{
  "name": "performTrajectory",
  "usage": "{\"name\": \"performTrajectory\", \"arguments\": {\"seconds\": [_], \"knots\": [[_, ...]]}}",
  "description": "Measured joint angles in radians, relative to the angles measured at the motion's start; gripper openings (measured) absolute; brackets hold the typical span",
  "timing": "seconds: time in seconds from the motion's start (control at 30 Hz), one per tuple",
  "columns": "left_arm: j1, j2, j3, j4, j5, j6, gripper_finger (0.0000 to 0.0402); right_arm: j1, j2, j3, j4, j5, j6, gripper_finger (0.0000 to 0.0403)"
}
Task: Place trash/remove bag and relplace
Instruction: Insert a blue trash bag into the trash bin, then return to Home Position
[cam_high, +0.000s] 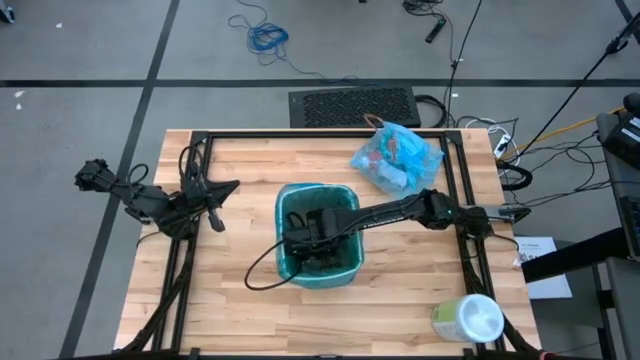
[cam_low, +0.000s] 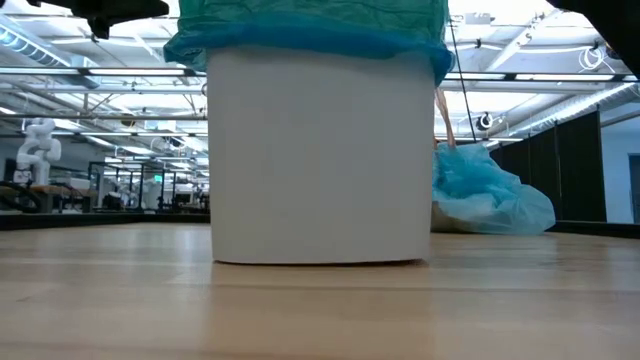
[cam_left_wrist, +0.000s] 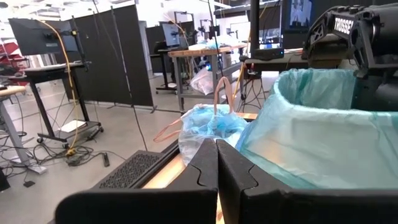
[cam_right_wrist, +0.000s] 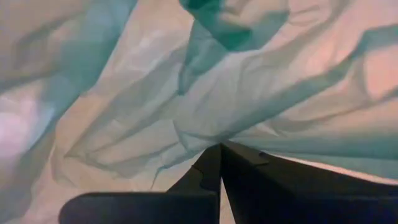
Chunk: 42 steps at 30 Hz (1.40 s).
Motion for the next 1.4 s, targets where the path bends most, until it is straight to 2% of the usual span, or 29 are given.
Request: {"name": "performTrajectory", "arguments": {"seconds": [0.4, 0.87, 1.4], "knots": [[0.000, 0.000, 0.000, -0.001, 0.000, -0.001, 0.0000, -0.001, 0.031, 0.001, 0.044, 0.000, -0.007, 0.0000], [0.000, 0.000, 0.000, -0.002, 0.000, -0.009, 0.0000, -0.010, -0.057, -0.006, -0.037, 0.005, 0.008, 0.0000], [0.000, 0.000, 0.000, 0.000, 0.000, -0.016, 0.0000, -0.015, -0.173, -0.004, 0.006, 0.029, 0.012, 0.0000]]}}
